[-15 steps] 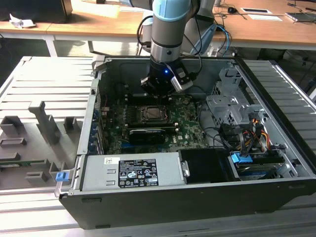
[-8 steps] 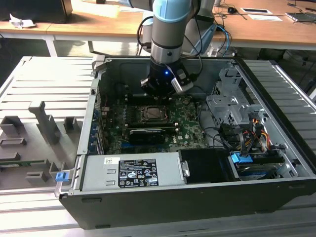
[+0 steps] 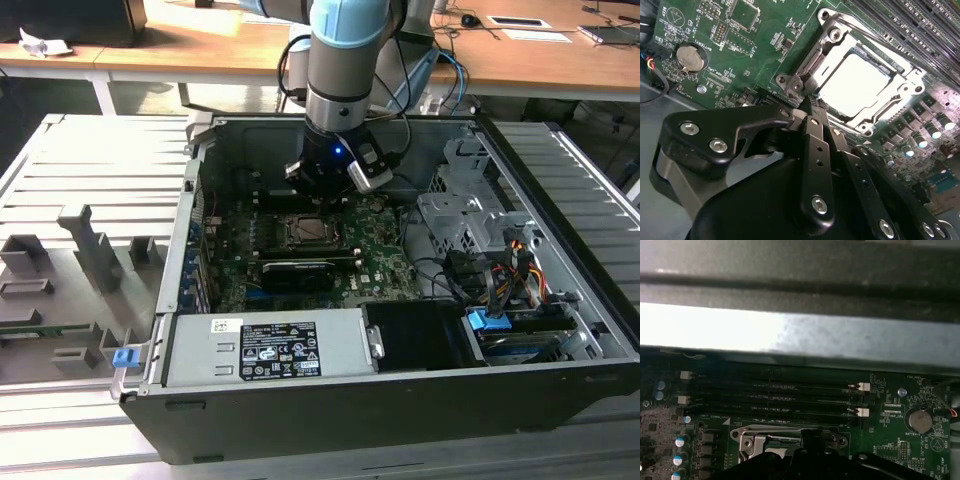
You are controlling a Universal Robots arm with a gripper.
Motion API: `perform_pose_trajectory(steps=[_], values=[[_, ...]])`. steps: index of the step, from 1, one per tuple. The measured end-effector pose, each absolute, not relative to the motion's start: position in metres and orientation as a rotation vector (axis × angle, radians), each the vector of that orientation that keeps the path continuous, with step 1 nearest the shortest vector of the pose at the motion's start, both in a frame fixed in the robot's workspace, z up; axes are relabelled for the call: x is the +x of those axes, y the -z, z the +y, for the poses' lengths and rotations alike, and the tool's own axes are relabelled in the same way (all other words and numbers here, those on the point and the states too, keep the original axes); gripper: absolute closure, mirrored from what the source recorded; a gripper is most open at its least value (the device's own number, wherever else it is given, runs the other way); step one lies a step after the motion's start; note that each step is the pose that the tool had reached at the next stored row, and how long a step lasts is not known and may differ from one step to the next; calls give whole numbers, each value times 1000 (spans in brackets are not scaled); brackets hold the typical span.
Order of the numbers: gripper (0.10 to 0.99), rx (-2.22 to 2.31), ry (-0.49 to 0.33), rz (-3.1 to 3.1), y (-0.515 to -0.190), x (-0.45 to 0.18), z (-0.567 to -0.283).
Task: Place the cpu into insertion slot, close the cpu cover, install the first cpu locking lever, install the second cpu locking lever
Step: 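Install the second cpu locking lever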
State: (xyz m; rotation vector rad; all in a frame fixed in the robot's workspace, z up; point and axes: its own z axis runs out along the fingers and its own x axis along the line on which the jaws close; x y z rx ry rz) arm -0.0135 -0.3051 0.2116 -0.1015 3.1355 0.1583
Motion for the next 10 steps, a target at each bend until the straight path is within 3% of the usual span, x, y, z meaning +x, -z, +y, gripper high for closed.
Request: perform_pose_trajectory(steps=[10], values=[[980, -101, -158, 3135, -212, -13, -308]])
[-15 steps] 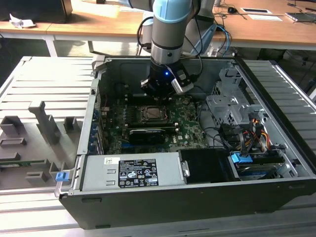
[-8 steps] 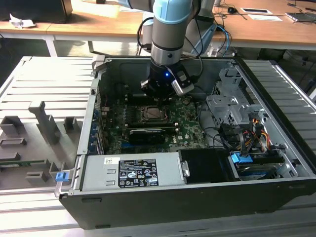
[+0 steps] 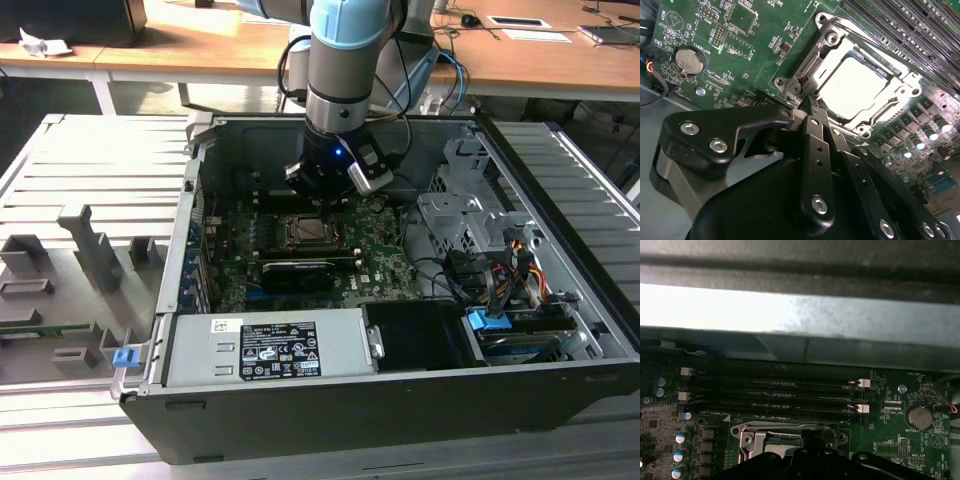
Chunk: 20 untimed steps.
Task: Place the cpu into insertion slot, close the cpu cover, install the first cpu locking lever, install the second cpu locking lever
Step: 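Install the second cpu locking lever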
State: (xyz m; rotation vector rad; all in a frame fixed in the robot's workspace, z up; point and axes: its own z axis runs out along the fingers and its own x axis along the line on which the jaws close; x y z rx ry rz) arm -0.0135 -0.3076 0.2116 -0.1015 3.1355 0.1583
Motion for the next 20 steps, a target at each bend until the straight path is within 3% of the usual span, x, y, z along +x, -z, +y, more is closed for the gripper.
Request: perform_pose_trajectory(steps=[20], values=[[980, -101, -158, 3135, -212, -13, -315]])
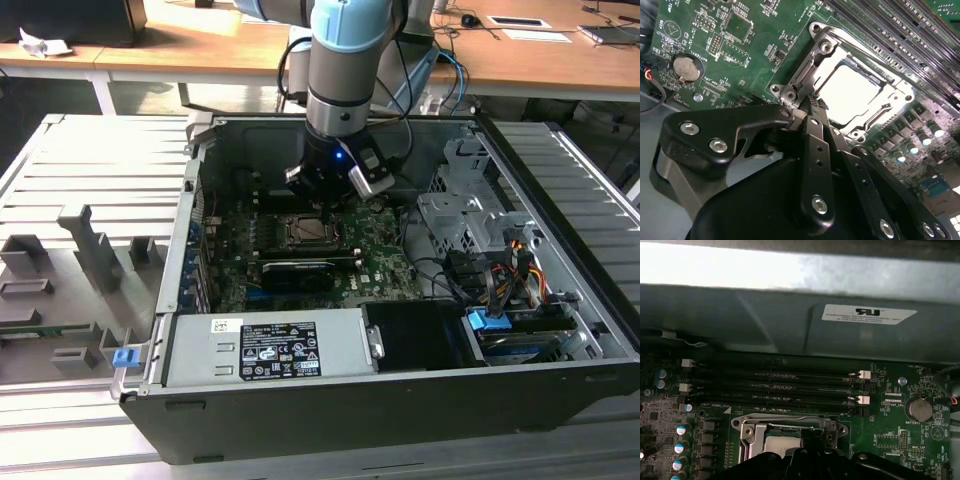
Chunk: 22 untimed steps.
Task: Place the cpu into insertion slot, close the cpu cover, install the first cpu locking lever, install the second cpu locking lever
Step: 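Install the second cpu locking lever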
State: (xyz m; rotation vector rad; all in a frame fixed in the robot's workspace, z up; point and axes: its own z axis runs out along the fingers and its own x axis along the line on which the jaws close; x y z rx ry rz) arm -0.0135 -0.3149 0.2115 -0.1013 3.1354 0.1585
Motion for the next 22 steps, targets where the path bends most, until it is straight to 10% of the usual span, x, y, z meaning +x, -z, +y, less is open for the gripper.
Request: perform_pose_trajectory(steps=[22], values=[[980, -101, -158, 3136, -212, -13, -325]])
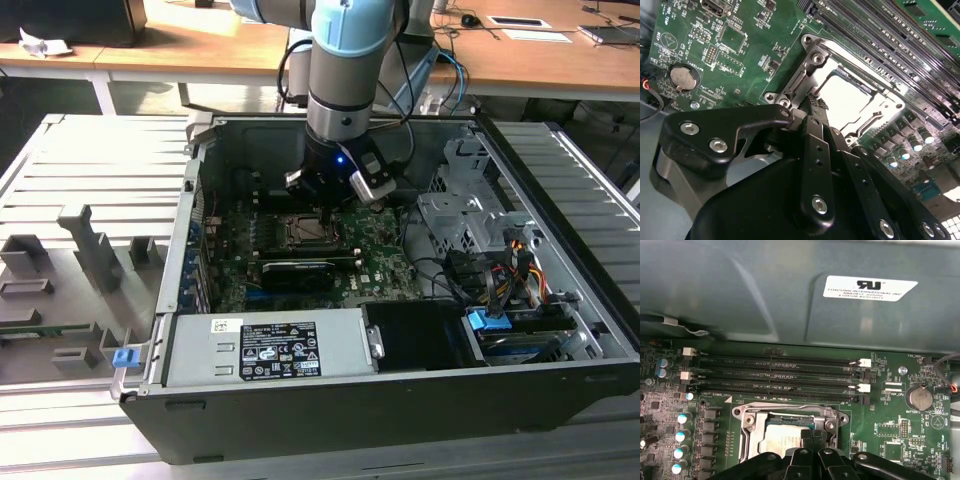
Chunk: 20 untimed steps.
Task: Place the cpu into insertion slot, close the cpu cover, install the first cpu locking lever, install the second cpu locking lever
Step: 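Install the second cpu locking lever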
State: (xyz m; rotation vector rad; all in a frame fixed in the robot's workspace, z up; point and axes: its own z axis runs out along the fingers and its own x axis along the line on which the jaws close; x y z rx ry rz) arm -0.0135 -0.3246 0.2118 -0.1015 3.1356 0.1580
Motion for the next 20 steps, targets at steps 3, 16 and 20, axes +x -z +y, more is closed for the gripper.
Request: perform_pose_trajectory(steps=[3, 16, 20], values=[[980, -101, -158, 3136, -219, -13, -325], [980, -102, -159, 3135, -229, -13, -333], [980, -102, -159, 3135, -235, -13, -336]])
